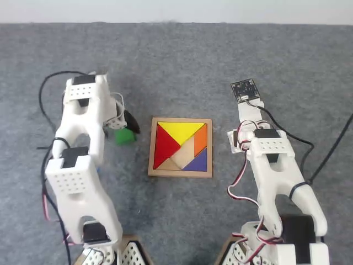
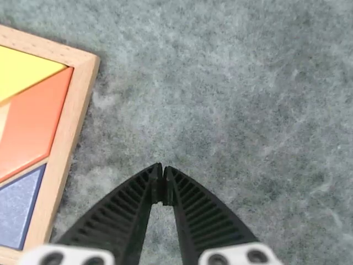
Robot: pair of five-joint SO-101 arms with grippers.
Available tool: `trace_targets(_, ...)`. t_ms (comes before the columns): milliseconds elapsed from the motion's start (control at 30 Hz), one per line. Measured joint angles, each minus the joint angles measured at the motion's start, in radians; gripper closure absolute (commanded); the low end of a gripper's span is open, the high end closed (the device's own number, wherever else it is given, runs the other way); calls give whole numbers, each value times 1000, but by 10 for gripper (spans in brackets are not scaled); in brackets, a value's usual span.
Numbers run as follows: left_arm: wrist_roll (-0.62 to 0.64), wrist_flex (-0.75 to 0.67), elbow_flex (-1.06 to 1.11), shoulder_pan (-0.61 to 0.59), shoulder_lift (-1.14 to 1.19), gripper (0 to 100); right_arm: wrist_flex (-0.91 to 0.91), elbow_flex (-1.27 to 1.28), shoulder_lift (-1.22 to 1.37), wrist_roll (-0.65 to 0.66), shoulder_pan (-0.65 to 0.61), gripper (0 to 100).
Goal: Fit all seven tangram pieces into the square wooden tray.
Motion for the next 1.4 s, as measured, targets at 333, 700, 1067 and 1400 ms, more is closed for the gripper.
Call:
trace_targets(333, 112, -140, 95, 32, -32, 787, 0, 0, 0, 0, 0, 987)
trace_targets(700, 118, -169, 103, 37, -37, 791, 0, 0, 0, 0, 0, 987)
trace_targets(1067, 118, -169, 104, 37, -43, 844, 0, 0, 0, 0, 0, 987)
trace_targets(1400, 118, -169, 104, 38, -43, 846, 0, 0, 0, 0, 0, 987)
